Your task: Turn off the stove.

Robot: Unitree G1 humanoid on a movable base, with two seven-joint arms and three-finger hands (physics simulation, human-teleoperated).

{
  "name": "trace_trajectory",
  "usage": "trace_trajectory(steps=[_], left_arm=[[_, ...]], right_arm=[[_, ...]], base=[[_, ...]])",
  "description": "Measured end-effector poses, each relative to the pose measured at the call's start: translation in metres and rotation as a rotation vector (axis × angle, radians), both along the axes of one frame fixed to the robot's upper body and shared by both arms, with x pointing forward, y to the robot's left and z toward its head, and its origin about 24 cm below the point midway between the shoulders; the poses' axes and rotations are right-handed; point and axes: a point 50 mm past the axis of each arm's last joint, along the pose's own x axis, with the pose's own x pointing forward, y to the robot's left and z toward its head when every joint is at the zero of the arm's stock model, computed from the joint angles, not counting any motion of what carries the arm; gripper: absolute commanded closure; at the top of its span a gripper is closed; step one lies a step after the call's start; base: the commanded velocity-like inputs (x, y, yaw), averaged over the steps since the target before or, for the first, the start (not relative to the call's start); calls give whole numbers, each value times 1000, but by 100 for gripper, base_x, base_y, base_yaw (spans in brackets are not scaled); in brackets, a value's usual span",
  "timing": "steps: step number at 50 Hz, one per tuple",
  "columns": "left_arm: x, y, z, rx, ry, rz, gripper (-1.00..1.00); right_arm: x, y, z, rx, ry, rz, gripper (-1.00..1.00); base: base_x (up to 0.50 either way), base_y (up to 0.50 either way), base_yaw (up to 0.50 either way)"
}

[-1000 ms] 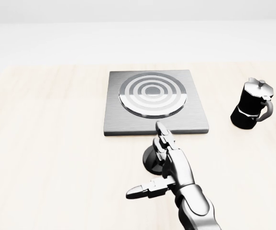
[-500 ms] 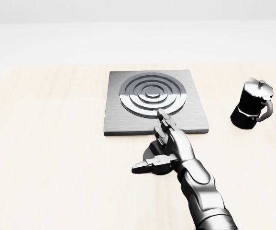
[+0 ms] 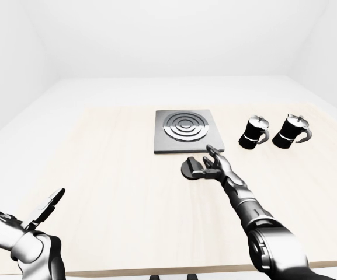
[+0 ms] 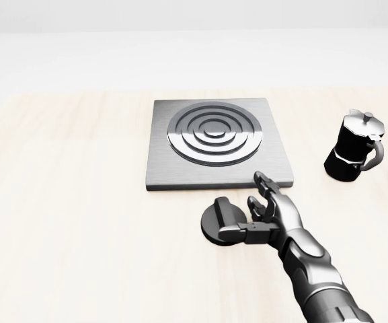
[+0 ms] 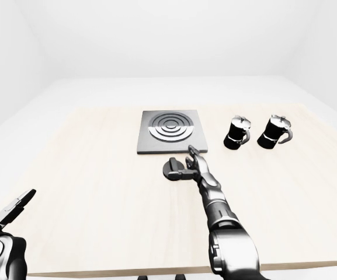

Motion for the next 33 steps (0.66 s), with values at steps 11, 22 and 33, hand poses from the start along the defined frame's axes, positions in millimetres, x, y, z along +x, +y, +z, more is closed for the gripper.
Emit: trace_trajectory(steps=[11,22,33], left_arm=[[-1,0,1,3,-6,3,-100],[-2,0,2,2,-9,6,-100],[-2,1,2,1,-11,7,-100]], right_arm=[[-3,-7,26,-141,-159,-11,-100],[-20,4,55,-243,-295,0,-100],[-33,10,67,-286,-370,1,-100]], base=[[0,0,0],[0,0,0],[0,0,0]])
